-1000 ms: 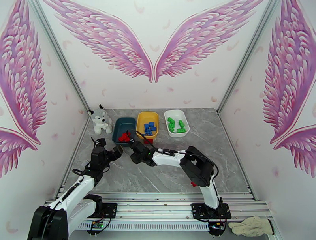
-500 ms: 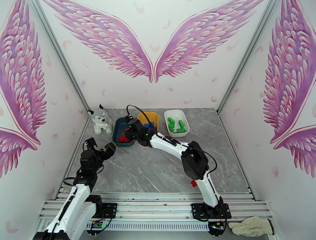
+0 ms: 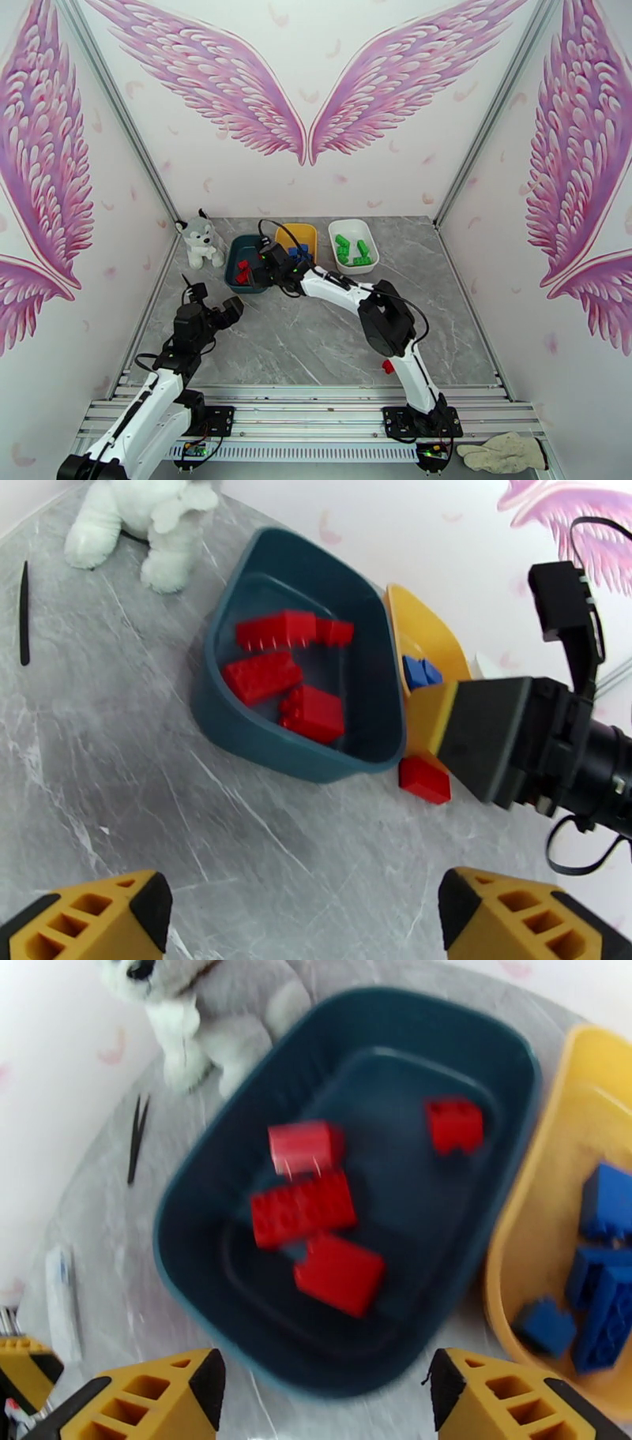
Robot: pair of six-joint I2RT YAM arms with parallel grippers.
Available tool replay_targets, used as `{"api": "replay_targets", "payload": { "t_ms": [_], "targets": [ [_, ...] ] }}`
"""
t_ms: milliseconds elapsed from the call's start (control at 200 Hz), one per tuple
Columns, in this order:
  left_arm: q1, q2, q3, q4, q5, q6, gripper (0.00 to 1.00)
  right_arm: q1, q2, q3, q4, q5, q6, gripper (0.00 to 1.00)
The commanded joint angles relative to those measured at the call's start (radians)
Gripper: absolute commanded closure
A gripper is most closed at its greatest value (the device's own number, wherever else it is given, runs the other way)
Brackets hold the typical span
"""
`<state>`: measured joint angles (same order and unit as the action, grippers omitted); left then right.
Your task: Sort the legos into containers by color
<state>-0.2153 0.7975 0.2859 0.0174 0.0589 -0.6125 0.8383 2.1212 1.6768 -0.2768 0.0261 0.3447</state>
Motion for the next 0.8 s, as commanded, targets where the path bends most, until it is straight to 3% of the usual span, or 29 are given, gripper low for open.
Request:
{"api": "replay_targets", "payload": {
  "t_ms": [0, 225, 450, 795],
  "targets": [
    [-0.103, 0.061, 0.056, -0.003, -0.15, 0.041, 0.05, 0.005, -0.177, -0.168, 0.092, 0.083, 0.015, 0.2],
    [-0.322, 0.286, 0.161, 0.048, -0.333, 0.074, 0.03, -0.052, -0.327, -0.442, 0.031, 0.304, 0.09, 0.15],
    [-0.455, 0.561, 0.306, 0.097, -0.409, 0.097, 0.01, -0.169, -0.445, -0.702, 0.122, 0.226, 0.178, 0.11],
    [-0.508, 0.911, 0.556, 0.104, -0.392, 0.129, 0.01, -0.217, -0.621, -0.884, 0.175, 0.203, 0.215, 0.07]
  ]
}}
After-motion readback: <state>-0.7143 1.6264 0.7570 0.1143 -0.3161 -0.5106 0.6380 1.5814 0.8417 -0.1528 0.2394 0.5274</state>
